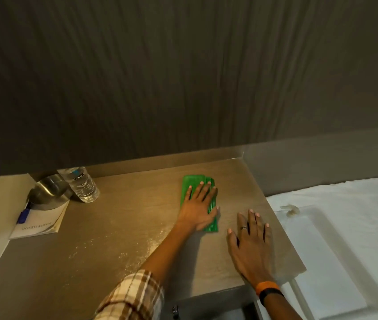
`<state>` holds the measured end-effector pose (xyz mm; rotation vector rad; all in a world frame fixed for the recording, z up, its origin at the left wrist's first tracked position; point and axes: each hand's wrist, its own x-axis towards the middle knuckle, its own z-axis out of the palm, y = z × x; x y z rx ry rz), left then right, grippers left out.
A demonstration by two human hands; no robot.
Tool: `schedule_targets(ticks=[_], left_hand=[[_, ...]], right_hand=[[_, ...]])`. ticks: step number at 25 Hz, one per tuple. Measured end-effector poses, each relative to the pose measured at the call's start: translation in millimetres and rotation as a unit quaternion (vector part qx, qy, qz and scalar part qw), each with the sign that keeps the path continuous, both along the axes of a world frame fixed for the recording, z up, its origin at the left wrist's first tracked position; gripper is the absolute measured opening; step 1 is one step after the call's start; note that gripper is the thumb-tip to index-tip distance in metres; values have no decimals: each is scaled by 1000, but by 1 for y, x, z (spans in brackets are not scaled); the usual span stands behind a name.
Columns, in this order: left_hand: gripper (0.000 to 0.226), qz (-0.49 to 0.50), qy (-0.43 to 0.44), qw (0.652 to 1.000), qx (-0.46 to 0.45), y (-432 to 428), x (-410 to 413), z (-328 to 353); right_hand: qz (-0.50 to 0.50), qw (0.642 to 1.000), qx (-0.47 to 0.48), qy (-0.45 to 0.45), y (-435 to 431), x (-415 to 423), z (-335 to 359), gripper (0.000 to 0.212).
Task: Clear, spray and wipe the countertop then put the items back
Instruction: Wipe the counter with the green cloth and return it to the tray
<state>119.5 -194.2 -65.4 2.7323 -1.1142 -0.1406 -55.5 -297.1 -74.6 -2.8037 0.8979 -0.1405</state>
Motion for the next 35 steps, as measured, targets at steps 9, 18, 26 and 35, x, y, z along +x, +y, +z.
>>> schedule_targets(ticks=[9, 18, 26, 35], left_hand=[[72, 243, 1, 970, 13, 54, 38, -4], [64, 28, -20, 999, 3, 105, -125, -20], [71, 315, -21, 949, 6, 157, -116, -9], [63, 181, 58, 977, -102, 195, -111, 17]], right_hand=[[15, 1000, -19, 18, 1, -1, -5, 98], [30, 999, 8, 26, 1, -5, 9, 97], [47, 998, 25, 36, 3, -10, 14, 92], [261, 947, 115, -151, 140, 25, 17, 48]])
